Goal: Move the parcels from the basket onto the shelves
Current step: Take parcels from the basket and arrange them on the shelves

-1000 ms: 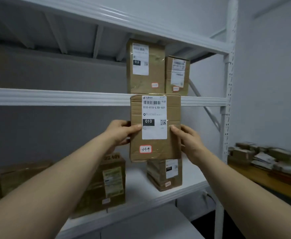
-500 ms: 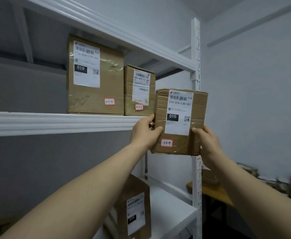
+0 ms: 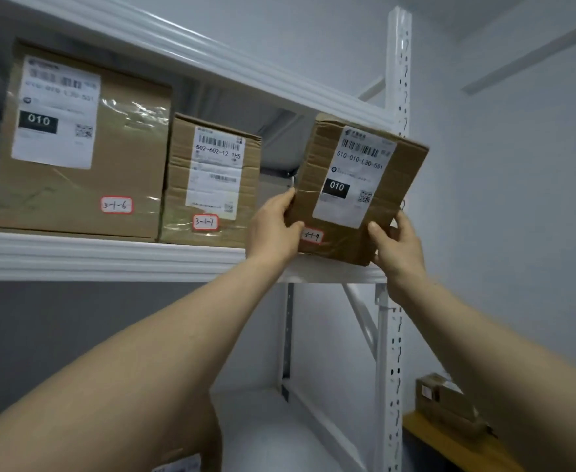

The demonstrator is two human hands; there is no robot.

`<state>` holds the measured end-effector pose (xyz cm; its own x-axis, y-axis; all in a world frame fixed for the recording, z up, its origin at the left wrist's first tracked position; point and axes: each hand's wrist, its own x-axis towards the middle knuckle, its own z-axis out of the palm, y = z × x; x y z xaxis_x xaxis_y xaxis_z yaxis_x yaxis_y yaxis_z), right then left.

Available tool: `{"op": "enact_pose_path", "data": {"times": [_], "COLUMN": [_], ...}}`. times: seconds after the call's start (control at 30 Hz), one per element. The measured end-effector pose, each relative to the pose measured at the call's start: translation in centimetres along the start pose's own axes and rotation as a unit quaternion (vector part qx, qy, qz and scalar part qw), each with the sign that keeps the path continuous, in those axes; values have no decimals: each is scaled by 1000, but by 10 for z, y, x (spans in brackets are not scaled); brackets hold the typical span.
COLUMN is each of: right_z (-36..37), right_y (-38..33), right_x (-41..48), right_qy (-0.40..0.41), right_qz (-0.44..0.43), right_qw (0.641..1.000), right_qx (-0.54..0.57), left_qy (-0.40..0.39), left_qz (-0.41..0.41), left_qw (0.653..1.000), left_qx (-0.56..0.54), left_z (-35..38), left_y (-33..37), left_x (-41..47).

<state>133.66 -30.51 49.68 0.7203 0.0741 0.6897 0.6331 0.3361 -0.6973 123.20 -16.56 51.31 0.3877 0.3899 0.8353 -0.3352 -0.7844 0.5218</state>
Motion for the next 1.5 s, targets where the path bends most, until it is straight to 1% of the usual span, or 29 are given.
{"op": "enact_pose_path", "data": {"times": [0.17, 0.27, 0.37, 0.43, 0.57, 0.7, 0.87, 0.97, 1.13, 1.3, 1.5], "right_z": [-3, -1, 3, 6, 11, 11, 11, 10, 6, 1, -3], "right_y": [14, 25, 36, 42, 52, 58, 59, 58, 55, 56, 58], "right_x": [42, 60, 68, 70, 73, 73, 62, 62, 61, 54, 52], "right_qy": [-37, -48, -62, -76, -91, -89, -71, -62, -62, -85, -96], "right_qz": [-34, -31, -21, -19, -21, -35, -56, -46, -41, -56, -62], "right_qw": [997, 993, 987, 984, 978, 969, 941, 924, 918, 909, 909], "right_qx": [-61, -105, -146, -159, -188, -229, -327, -374, -390, -404, -401], "left_qy": [28, 42, 25, 15, 2, 10, 2, 8, 15, 7, 1], "left_qz": [-22, -33, -28, -31, -45, -52, -61, -70, -72, -70, -81], "left_qw": [998, 993, 982, 976, 976, 975, 965, 962, 958, 959, 961], "left_qx": [46, 104, 184, 215, 213, 217, 254, 264, 278, 273, 263], "left_z": [27, 36, 40, 40, 40, 41, 50, 59, 70, 80, 85], "left_y": [-7, -13, -14, -15, -16, -15, -19, -17, -12, -9, -8], "left_x": [18, 24, 28, 31, 36, 37, 39, 41, 41, 38, 38]}}
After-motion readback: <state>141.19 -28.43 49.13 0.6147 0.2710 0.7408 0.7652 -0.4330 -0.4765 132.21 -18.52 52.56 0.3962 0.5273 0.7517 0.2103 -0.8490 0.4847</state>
